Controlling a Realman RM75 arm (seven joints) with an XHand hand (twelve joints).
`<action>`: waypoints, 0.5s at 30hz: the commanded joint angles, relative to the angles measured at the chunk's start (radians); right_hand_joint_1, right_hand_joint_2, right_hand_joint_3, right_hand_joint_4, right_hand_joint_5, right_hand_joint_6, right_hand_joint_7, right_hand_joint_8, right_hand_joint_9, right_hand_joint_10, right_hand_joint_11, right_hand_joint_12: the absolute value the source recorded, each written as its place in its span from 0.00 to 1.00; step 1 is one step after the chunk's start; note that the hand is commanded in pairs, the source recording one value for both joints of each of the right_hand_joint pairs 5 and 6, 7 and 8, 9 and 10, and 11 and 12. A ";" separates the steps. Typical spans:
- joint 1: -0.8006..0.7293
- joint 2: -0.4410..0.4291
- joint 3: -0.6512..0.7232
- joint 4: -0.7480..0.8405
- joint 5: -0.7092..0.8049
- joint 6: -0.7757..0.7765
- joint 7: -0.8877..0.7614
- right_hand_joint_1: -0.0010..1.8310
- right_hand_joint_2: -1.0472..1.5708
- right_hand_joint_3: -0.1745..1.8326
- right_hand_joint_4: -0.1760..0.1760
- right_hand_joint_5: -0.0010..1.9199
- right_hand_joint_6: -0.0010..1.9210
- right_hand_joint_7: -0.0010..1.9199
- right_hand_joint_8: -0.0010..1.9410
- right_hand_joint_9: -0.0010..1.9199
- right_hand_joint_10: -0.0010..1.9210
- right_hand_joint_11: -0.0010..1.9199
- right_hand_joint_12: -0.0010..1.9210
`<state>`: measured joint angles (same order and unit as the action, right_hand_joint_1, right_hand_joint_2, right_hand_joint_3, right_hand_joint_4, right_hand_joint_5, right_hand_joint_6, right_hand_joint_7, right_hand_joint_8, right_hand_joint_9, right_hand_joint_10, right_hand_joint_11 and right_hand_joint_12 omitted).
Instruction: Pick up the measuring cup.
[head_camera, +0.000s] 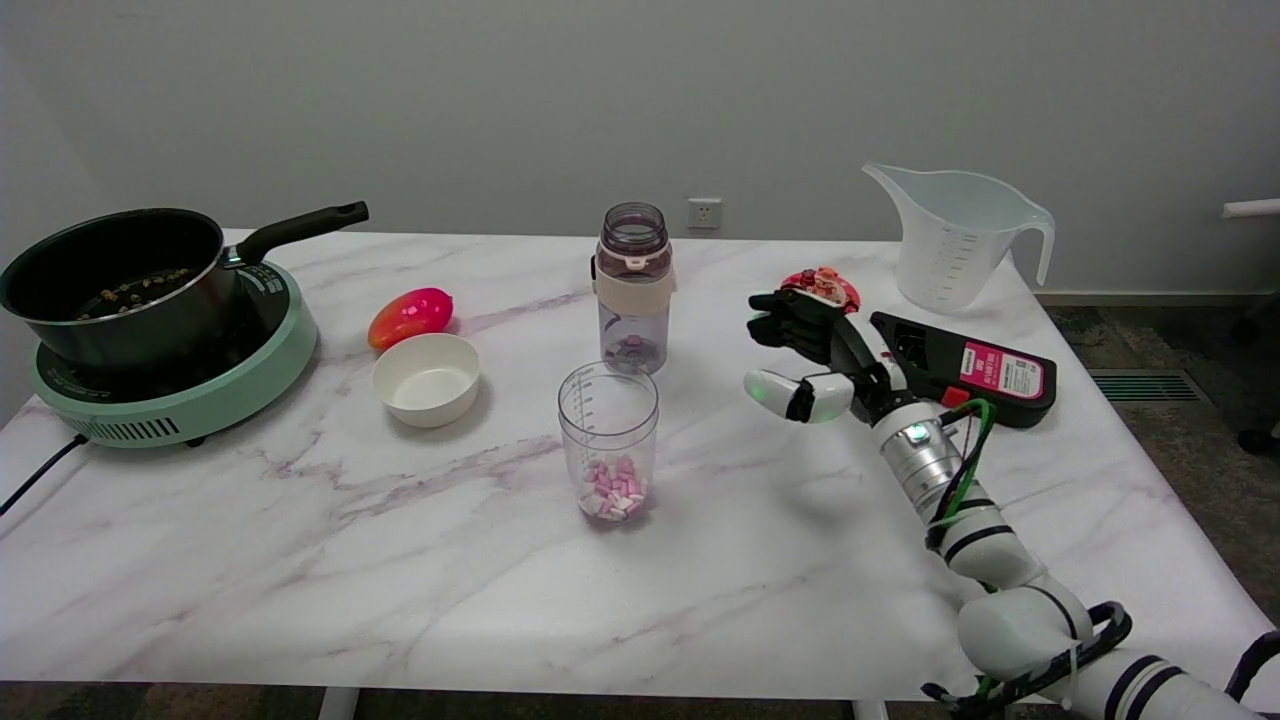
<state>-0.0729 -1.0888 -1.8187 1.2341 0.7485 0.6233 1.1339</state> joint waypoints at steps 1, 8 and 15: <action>-0.145 -0.092 -0.071 0.173 0.181 0.145 -0.330 0.61 0.39 0.63 0.50 0.29 0.29 0.36 0.36 0.34 0.34 0.29 0.29; -0.175 -0.096 -0.141 0.219 0.168 0.191 -0.360 0.62 0.38 0.65 0.50 0.28 0.28 0.36 0.35 0.34 0.34 0.30 0.30; -0.111 -0.112 -0.250 0.186 0.154 0.215 -0.670 0.62 0.37 0.65 0.50 0.25 0.24 0.35 0.35 0.35 0.35 0.30 0.30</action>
<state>-0.1853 -1.1548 -1.8998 1.3752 0.8715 0.7442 0.8784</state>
